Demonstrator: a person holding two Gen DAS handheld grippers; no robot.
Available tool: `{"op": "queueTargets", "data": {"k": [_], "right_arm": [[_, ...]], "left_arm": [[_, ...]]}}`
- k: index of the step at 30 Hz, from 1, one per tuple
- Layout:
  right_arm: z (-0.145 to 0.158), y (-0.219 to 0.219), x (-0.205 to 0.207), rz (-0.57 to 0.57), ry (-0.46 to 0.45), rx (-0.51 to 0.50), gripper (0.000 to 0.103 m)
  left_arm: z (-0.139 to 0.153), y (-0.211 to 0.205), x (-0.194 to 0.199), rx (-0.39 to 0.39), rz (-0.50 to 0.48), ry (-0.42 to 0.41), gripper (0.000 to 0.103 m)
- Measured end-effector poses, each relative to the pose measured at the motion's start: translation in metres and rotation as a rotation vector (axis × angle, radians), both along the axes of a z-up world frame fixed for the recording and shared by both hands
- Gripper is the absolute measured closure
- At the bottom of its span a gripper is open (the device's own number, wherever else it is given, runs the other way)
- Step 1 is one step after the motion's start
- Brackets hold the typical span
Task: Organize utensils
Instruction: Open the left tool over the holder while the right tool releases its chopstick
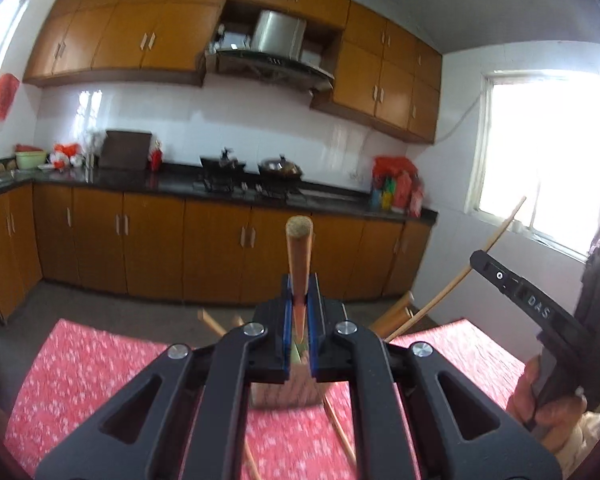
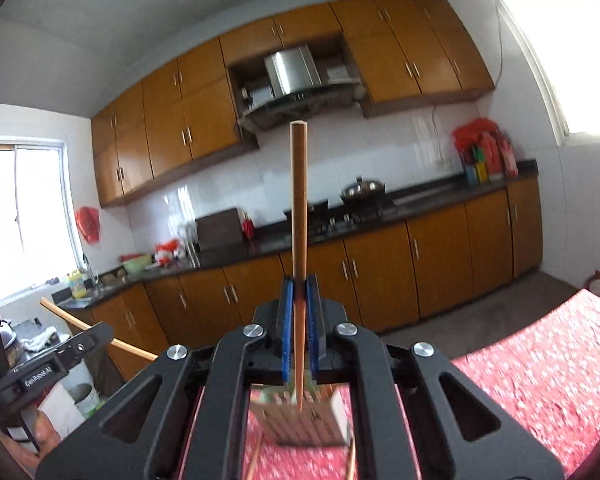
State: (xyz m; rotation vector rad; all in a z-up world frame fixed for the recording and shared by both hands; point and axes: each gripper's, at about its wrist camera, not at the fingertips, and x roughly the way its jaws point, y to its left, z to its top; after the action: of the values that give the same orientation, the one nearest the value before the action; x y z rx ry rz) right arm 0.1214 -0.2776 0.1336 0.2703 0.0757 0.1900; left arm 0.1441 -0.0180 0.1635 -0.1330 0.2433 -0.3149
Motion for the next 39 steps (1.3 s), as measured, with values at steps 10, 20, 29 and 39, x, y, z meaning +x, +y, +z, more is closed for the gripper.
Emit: {"op": "queueTargets", "data": {"k": [10, 20, 29, 39], "right_arm": [[-0.031, 0.040, 0.056, -0.053, 0.034, -0.140, 0.096], [-0.037, 0.046, 0.051, -0.046, 0.050, -0.181, 0.057], [-0.021, 0.021, 0.015, -0.086, 0.020, -0.140, 0.056], [-0.126, -0.012, 0.011, -0.109, 0.399, -0.169, 0.056]], "left_arm": [[-0.031, -0.030, 0.059, 0.088, 0.032, 0.077, 0.096], [-0.057, -0.026, 0.080, 0.060, 0.029, 0.161, 0.087], [-0.047, 0.000, 0.049, 0.009, 0.058, 0.115, 0.073], [-0.113, 0.045, 0.006, 0.050, 0.168, 0.234, 0.068]]}}
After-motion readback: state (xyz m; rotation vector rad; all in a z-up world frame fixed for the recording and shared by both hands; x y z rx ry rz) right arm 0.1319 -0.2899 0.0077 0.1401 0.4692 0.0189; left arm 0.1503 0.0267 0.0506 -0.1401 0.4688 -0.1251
